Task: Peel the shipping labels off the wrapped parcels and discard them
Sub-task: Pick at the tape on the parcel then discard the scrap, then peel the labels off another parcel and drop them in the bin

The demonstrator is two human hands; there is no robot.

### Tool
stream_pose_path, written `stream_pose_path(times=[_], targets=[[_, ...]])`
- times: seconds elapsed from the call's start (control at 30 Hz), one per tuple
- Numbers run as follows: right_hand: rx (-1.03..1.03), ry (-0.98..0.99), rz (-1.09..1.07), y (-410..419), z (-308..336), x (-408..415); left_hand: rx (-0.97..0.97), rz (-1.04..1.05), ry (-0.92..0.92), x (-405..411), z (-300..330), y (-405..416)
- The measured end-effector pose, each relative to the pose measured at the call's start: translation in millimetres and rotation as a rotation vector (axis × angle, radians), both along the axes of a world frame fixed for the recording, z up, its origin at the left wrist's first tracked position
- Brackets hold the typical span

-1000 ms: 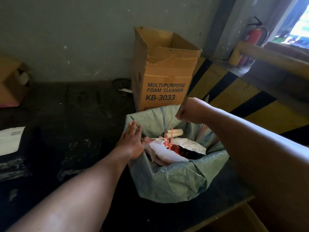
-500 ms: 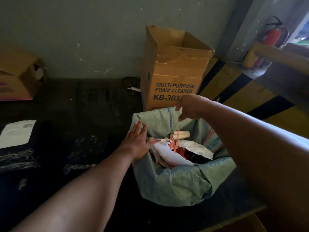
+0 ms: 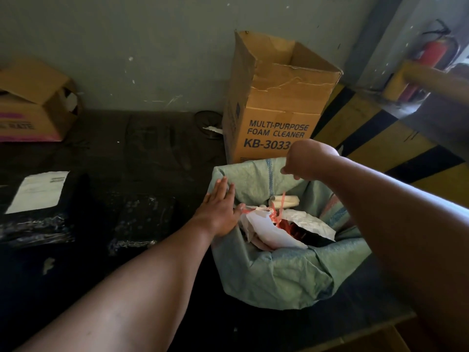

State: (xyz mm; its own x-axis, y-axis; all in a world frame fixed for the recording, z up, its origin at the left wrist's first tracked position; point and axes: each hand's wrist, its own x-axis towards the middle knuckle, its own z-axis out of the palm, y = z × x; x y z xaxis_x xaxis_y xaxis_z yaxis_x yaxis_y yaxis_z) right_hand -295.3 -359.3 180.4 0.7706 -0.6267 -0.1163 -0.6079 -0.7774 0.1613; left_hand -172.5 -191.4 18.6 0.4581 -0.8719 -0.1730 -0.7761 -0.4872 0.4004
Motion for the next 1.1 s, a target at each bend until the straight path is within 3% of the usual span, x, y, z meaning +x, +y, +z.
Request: stream_pose_path(times=[0.27,0.37,0.47,0.6,0.73,0.87,1.1], targets=[[0.139,-0.113,0.036,37.7,-24.1,32.7,-0.037,-0.057,0.066,10.6,12.0,15.0],[0.246,-0.157,0.078,79.0,-42.4,68.2,-0.128,0.005,0.001,42.4,1.6,54.5],[0.386,-0.207,0.092,119.8,-85.0,108.0,-0.092,0.138,-0.093,87.6,-26.5,122.8],[0.668,-0.199,-0.023,168.9,-156.5,144.6,-0.062,0.341,-0.081,131.5,-74.8,234.0],[0.765,-0.201,-0.142,199.0,-220.1,162.5,0.034,0.402,-0.034,138.2,-130.3,315.6],[0.813,-0.296,-0.276,216.6,-256.1,173.7,0.226,0.298,-0.067,122.0,-171.5,340.9],[0.946,-0.538,-0.371,224.8,-293.4,177.9,0.203,0.323,-0.166,115.5,-185.8,345.1]])
